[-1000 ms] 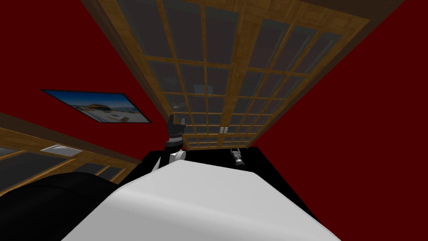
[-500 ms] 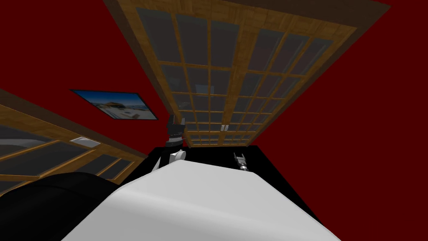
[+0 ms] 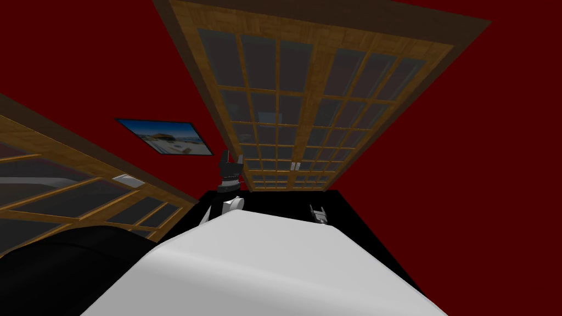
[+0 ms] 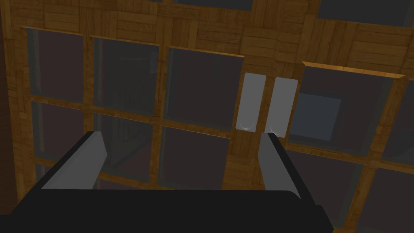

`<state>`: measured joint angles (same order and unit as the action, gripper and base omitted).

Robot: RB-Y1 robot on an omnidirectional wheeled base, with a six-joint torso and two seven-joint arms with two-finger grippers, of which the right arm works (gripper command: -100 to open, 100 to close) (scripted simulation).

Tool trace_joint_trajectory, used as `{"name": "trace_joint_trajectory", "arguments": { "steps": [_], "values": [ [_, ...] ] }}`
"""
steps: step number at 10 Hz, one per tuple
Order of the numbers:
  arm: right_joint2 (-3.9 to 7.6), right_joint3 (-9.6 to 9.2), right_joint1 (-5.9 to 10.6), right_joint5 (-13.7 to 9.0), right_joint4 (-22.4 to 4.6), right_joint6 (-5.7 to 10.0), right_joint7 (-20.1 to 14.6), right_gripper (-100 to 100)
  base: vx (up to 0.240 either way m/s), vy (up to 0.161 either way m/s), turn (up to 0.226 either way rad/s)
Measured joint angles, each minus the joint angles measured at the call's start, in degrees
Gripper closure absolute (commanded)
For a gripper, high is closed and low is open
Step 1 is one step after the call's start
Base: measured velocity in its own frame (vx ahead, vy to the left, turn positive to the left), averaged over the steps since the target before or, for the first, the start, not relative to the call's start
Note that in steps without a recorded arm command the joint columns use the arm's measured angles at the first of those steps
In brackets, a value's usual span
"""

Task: Pull the door open

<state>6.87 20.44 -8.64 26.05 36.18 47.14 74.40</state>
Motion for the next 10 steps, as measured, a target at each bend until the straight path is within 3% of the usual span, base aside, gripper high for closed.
{"name": "trace_joint_trajectory", "arguments": {
  "steps": [1, 3, 6, 8, 10],
  "values": [
    [0.11, 0.09, -1.01, -0.7, 0.1, -0.29, 0.3, -100, -0.064, -0.007, 0.034],
    [0.5, 1.03, -0.08, -2.4, -3.6, 0.08, 2.4, -100, -0.077, -0.006, 0.094],
    [0.1, 1.38, -1.91, -5.2, -3.3, -1.56, 4.3, -100, -0.042, -0.023, 0.089],
    [-0.31, 1.81, -1.15, -7.1, -5.1, -1.32, 6.1, -100, 0.058, -0.057, 0.134],
    [-1.63, 1.73, -0.12, -9.0, -4.8, -1.87, 7.6, -100, 0.156, -0.084, 0.127]
  ]
}}
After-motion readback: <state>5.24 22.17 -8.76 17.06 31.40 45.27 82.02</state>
